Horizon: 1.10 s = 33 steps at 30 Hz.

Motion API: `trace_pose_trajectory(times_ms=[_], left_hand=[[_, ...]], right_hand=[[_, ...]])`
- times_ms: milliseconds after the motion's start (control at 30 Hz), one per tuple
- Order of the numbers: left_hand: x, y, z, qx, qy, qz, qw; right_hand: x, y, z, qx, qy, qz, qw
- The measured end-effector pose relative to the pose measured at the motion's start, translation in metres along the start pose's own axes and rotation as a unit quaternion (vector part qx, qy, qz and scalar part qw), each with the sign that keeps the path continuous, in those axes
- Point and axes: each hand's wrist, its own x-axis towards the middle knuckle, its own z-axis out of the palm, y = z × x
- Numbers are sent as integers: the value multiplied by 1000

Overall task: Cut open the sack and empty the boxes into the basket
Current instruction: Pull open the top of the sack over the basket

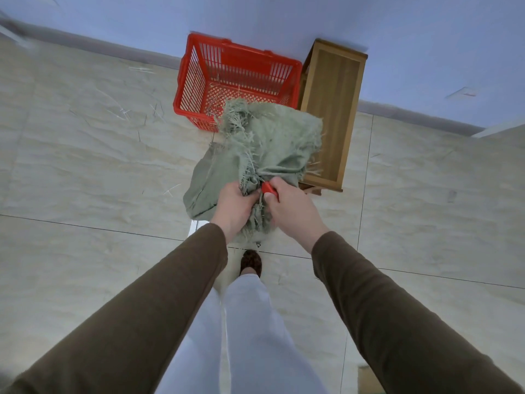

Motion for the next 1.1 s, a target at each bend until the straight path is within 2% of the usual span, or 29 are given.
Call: trace_pose_trajectory(times_ms=[100, 200, 267, 367, 400, 433, 467, 500, 567, 667, 733, 800, 933, 1100], left_hand=[[0, 4, -1, 77, 21, 10, 997], [13, 20, -6, 189, 52, 41, 980], [26, 26, -8, 222, 46, 24, 974], [26, 7, -28, 270, 49, -46, 961], [21, -2, -34, 278, 63, -63, 956], [15, -8, -36, 255, 72, -68, 962], [10, -11, -35, 202, 74, -65, 974], [6, -10, -32, 135, 70, -51, 987], [1, -4, -22, 18, 42, -14, 999], [-9, -4, -20, -60, 5, 13, 998], [-17, -14, -31, -120, 9, -9, 993], [-19, -26, -44, -184, 50, -43, 981], [-18, -42, -63, -184, 119, -78, 973], [-14, -26, -65, -35, 61, -163, 984]], right_hand=[[2, -1, -2, -53, 26, -8, 998], [-16, -5, -3, -59, 64, -18, 996], [-29, -12, -7, -44, 86, -19, 995], [-19, -29, -40, 30, 232, -50, 971], [-7, -30, -54, 54, 253, -57, 964], [5, -30, -65, 76, 230, -52, 969], [14, -29, -69, 93, 169, -39, 980], [19, -27, -64, 95, 112, -26, 989], [22, -24, -39, 99, 54, -6, 994], [26, -17, -6, 230, -21, 74, 970], [33, -10, 1, 280, -6, 115, 953], [35, -1, 4, 279, 36, 127, 951], [29, 9, 1, 305, 125, 147, 933], [19, -4, -1, 262, 71, 46, 961]])
